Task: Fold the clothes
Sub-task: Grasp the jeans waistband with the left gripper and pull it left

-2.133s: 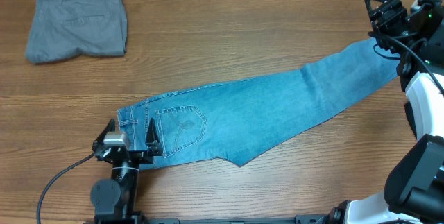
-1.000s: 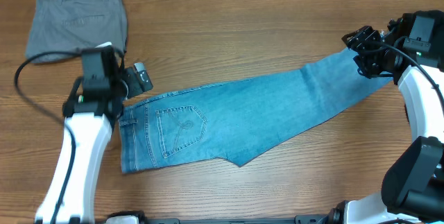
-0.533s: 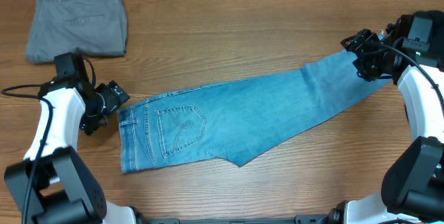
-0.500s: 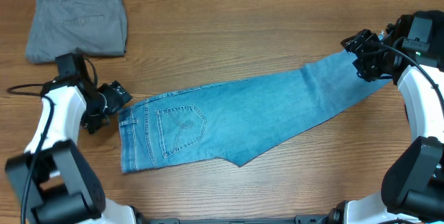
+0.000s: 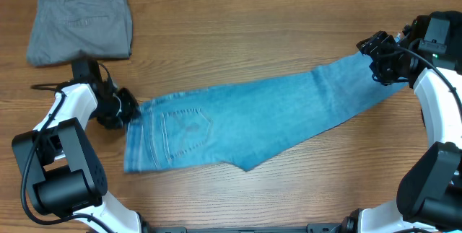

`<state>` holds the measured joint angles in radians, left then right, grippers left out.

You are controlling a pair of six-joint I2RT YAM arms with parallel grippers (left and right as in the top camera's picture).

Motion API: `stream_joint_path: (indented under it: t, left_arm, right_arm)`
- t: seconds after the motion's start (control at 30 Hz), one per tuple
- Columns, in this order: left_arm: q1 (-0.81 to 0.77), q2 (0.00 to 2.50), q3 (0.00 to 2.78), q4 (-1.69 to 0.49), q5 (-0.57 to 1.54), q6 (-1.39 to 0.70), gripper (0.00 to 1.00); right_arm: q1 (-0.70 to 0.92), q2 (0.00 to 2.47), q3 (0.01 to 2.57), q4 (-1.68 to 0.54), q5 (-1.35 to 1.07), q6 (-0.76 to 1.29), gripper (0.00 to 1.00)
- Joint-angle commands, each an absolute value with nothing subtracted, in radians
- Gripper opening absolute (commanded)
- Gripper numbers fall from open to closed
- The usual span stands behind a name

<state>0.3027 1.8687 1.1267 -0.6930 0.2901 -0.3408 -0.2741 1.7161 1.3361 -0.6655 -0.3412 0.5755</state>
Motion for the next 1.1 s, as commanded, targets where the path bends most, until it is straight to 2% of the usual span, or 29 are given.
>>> stream_joint_path:
  t: [0.0,0.1,0.2,0.53,0.67,0.77,0.87,0.93,0.97,1.0,1.03,1.07]
  left_arm:
    - [0.314,1.896,1.139,-0.506,0.332,-0.368,0.04]
    - [0.337,1.896,1.155,-0.344,0.341,-0.442,0.04]
    - [0.364,1.896,1.197,-0.275,0.341,-0.480,0.04]
    - [0.472,1.896,1.375,-0.456,0.308,-0.418,0.04]
    - [0.484,1.896,1.407,-0.489,0.311,-0.395,0.04]
    - [0.484,1.896,1.408,-0.499,0.310,-0.393,0.15]
    - [0.484,1.896,1.408,-0.507,0.311,-0.389,0.17]
    - [0.484,1.896,1.408,-0.509,0.311,-0.389,0.25]
    - [0.484,1.896,1.408,-0.513,0.312,-0.389,0.33]
    - [0.484,1.896,1.408,-0.517,0.313,-0.389,0.61]
    - [0.484,1.896,1.408,-0.520,0.316,-0.389,0.67]
    - [0.483,1.896,1.408,-0.524,0.326,-0.389,0.68]
  right_arm:
    - [-0.268,1.719,1.363,-0.648,-0.292,0.567,0.74]
    - [-0.268,1.719,1.363,-0.616,-0.292,0.567,0.75]
    - [-0.268,1.719,1.363,-0.599,-0.289,0.567,0.75]
    - [-0.270,1.756,1.362,-0.693,-0.106,0.468,0.78]
    - [-0.271,1.805,1.362,-0.691,-0.104,0.440,0.80]
    - [-0.291,1.848,1.362,-0.680,-0.069,0.437,0.90]
    - [-0.340,1.882,1.362,-0.621,-0.082,0.434,0.91]
    - [-0.379,1.899,1.362,-0.573,-0.141,0.406,0.91]
    - [-0.402,1.909,1.362,-0.555,-0.172,0.407,0.90]
    - [-0.422,1.919,1.362,-0.542,-0.208,0.406,0.90]
    - [-0.437,1.929,1.362,-0.531,-0.240,0.406,0.90]
    - [-0.453,1.942,1.362,-0.522,-0.279,0.393,0.89]
